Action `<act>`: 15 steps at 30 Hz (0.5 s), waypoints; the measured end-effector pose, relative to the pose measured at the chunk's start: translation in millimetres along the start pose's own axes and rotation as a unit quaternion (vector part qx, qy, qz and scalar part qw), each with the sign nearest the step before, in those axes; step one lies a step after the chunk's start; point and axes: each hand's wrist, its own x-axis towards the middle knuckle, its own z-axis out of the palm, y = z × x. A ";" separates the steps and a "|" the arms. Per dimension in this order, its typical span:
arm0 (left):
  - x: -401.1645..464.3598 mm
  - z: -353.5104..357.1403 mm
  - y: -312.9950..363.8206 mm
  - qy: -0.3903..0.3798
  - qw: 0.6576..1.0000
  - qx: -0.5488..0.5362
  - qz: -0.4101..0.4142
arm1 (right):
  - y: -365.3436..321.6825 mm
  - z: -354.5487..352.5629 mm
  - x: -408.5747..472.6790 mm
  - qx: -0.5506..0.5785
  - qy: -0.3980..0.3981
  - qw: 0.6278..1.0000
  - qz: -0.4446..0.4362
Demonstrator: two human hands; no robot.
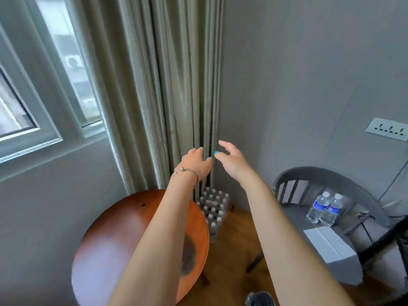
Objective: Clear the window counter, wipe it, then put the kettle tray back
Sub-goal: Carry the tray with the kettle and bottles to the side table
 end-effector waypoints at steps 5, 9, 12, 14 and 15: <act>-67.3 -34.5 -41.3 0.034 0.983 0.150 -0.102 | -18.8 46.5 -36.1 -0.124 -0.091 0.988 -0.014; -121.9 -54.1 -84.2 0.016 0.968 0.188 -0.164 | -38.5 95.2 -71.0 -0.172 -0.143 0.974 -0.042; -162.7 -66.7 -116.4 0.016 0.960 0.189 -0.206 | -59.1 130.8 -96.2 -0.210 -0.176 0.959 -0.076; -185.0 -76.7 -141.0 0.013 0.953 0.197 -0.229 | -73.9 157.2 -110.2 -0.234 -0.204 0.945 -0.101; -196.7 -82.6 -154.2 0.015 0.949 0.201 -0.243 | -82.6 171.1 -117.3 -0.246 -0.218 0.937 -0.117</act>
